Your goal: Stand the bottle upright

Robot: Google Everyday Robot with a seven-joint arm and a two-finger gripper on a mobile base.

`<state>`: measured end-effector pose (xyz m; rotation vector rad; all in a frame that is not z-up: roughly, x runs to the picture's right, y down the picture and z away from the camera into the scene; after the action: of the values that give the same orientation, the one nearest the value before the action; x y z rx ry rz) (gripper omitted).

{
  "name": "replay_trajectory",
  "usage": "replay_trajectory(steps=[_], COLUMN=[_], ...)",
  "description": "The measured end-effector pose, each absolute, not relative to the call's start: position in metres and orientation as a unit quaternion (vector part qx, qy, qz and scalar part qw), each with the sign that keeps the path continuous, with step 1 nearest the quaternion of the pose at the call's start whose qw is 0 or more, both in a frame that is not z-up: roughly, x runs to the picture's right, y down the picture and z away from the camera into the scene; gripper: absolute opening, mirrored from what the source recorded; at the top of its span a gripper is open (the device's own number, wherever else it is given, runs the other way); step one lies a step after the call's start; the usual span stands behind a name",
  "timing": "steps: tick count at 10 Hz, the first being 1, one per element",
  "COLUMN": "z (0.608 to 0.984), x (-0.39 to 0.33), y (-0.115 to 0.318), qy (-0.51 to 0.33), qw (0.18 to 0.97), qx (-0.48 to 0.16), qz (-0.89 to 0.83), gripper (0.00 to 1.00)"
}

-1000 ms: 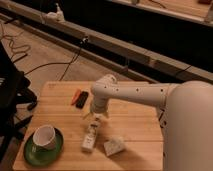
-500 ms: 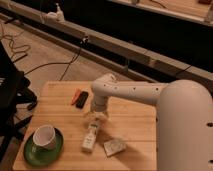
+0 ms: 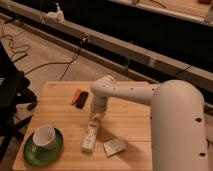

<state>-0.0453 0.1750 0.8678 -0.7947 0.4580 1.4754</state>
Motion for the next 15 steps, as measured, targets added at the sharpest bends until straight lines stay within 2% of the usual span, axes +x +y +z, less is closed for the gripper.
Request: replay_trajectory(steps=[1,2,3,4,9,11,15], z=[0.868,0.867,0.865,0.863,0.838,0.818,0.810], x=[-0.047,-0.046,-0.046,-0.045,-0.061,-0.072,-0.075], y=[0.172,0.170,0.166,0.160,0.071,0.024,0.008], qy=[0.202,0.203,0.204,0.205,0.162,0.105,0.079], qw=[0.650,0.652,0.656,0.660,0.699,0.697,0.694], qx=[-0.347,-0.344,-0.338,-0.331,-0.254,-0.236,-0.234], qz=[0.646,0.644,0.643,0.643,0.648,0.669,0.676], gripper=[0.17,0.09,0.02,0.00,0.00,0.00,0.00])
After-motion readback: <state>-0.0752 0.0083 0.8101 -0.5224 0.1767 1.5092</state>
